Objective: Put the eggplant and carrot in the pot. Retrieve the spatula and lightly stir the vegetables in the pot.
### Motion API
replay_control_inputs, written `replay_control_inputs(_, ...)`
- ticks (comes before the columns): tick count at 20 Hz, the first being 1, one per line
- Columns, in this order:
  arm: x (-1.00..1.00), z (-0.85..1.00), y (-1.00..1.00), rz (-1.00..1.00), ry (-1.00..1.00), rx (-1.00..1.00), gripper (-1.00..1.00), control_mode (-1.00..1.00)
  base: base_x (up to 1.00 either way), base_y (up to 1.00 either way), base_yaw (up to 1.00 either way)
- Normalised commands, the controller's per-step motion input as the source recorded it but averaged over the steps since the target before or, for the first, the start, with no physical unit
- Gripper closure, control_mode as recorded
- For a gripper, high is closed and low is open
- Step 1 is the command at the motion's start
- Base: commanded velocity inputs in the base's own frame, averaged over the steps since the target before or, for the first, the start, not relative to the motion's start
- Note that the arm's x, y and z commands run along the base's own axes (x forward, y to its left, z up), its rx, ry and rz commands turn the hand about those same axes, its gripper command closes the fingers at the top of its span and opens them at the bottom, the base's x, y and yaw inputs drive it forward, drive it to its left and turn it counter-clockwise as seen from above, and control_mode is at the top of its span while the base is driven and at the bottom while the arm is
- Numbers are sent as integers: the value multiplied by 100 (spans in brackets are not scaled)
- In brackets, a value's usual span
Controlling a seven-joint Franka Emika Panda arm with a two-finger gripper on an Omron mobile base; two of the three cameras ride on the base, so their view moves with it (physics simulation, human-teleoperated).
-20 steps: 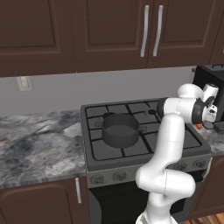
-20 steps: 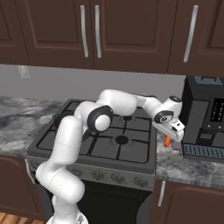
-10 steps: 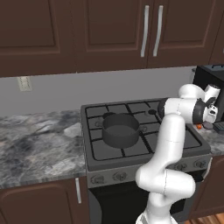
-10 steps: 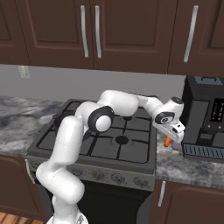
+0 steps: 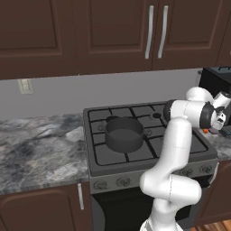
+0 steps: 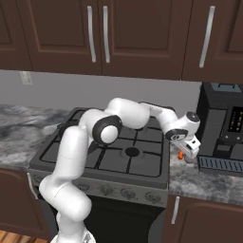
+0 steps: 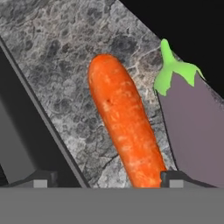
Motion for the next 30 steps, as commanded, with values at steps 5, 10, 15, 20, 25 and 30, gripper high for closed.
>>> replay_control_inputs(5, 0, -36, 15, 0, -5, -3, -100, -100, 0, 0, 0)
replay_control_inputs(10, -17, -38, 16, 0, 0, -9, -100, -100, 0, 0, 0)
replay_control_inputs(15, -30, -25, 3, 0, 4, -24, -100, -100, 0, 0, 0)
replay_control_inputs(20, -3, -29, 2, 0, 1, -13, -100, -100, 0, 0, 0)
replay_control_inputs(25, -2, 28, 27, 0, 0, 0, -100, -100, 0, 0, 0)
replay_control_inputs(30, -12, 14, 0, 0, 1, 0, -100, -100, 0, 0, 0)
